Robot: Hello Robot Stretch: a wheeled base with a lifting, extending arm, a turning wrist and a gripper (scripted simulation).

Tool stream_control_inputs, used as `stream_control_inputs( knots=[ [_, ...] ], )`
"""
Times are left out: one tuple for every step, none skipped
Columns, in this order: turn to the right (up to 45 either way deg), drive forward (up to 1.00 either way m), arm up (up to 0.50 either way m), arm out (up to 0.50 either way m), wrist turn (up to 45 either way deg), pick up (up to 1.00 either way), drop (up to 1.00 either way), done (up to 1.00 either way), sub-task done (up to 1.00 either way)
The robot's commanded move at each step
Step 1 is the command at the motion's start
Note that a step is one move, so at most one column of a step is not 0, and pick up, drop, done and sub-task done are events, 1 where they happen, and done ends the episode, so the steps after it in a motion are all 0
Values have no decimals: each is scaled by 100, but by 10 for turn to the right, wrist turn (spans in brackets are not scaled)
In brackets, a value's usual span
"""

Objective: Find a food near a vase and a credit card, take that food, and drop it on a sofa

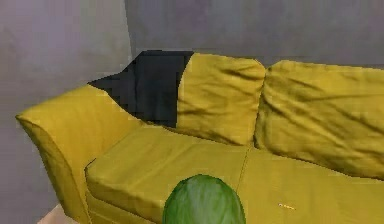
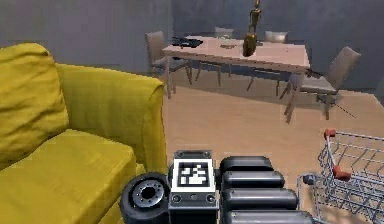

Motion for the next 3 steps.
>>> stream_control_inputs(
  knots=[
    [-30, 0, 0, 0, 0, 0, 0, 0, 0],
    [450, 0, 0, 0, 0, 0, 0, 0, 0],
    [90, 0, 0, 0, 0, 0, 0, 0, 0]
  ],
)
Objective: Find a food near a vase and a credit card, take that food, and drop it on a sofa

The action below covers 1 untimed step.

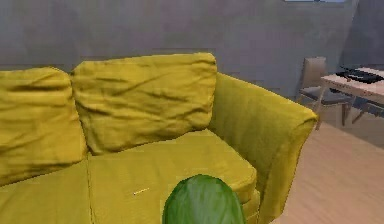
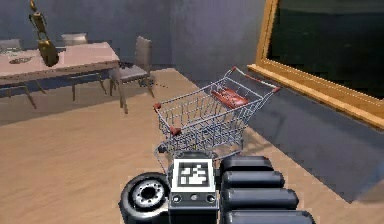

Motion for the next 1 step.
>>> stream_control_inputs(
  knots=[
    [-360, 0, 0, 0, 0, 0, 0, 0, 0]
  ],
)
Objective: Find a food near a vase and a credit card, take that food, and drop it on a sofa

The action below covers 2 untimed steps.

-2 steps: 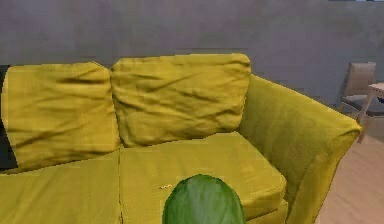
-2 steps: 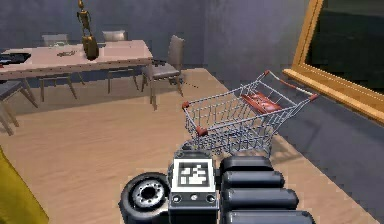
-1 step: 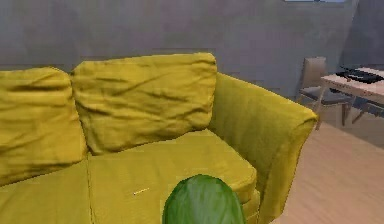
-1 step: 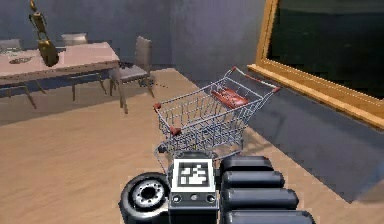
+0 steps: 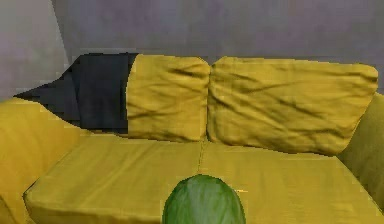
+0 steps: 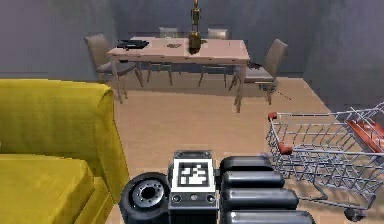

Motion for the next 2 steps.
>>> stream_control_inputs(
  knots=[
    [0, 35, 0, 0, 0, 0, 0, 0, 0],
    [180, 0, 0, 0, 0, 0, 0, 0, 0]
  ],
)
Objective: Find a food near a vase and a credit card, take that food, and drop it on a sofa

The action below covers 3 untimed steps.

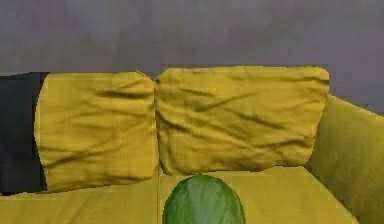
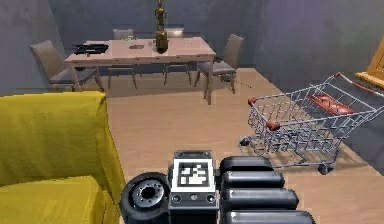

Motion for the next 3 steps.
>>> stream_control_inputs(
  knots=[
    [30, 0, 0, 0, 0, 0, 0, 0, 0],
    [-90, 0, 0, 0, 0, 0, 0, 0, 0],
    [60, 0, 0, 0, 0, 0, 0, 0, 0]
  ],
)
